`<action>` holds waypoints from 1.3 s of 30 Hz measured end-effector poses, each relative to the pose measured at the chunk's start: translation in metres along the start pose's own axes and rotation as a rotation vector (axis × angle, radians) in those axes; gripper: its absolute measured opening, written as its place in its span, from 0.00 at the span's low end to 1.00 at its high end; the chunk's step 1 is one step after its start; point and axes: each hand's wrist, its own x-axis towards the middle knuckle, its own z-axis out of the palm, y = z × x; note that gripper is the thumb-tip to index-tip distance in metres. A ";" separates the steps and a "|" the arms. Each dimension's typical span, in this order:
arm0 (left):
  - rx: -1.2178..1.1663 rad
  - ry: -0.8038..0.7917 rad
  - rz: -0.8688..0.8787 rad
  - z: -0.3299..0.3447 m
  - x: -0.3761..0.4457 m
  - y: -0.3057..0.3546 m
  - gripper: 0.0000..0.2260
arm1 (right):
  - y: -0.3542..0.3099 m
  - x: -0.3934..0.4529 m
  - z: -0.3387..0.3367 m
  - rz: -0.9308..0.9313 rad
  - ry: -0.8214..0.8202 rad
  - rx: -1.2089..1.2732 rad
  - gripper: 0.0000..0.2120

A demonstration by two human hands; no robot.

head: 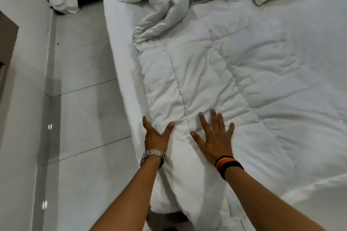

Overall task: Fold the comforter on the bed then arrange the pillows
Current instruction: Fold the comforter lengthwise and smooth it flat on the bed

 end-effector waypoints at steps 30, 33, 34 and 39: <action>0.024 -0.113 -0.006 -0.107 0.406 0.194 0.49 | -0.227 0.301 0.004 0.407 0.085 0.016 0.35; 0.155 -0.159 0.017 -0.106 0.405 0.221 0.58 | -0.237 0.326 -0.023 0.458 0.202 0.192 0.38; 0.183 -0.139 0.065 -0.103 0.406 0.239 0.59 | -0.238 0.339 -0.038 0.453 0.324 0.253 0.38; -0.101 -0.191 0.258 -0.078 0.447 0.362 0.50 | -0.237 0.455 -0.145 0.408 0.691 0.440 0.40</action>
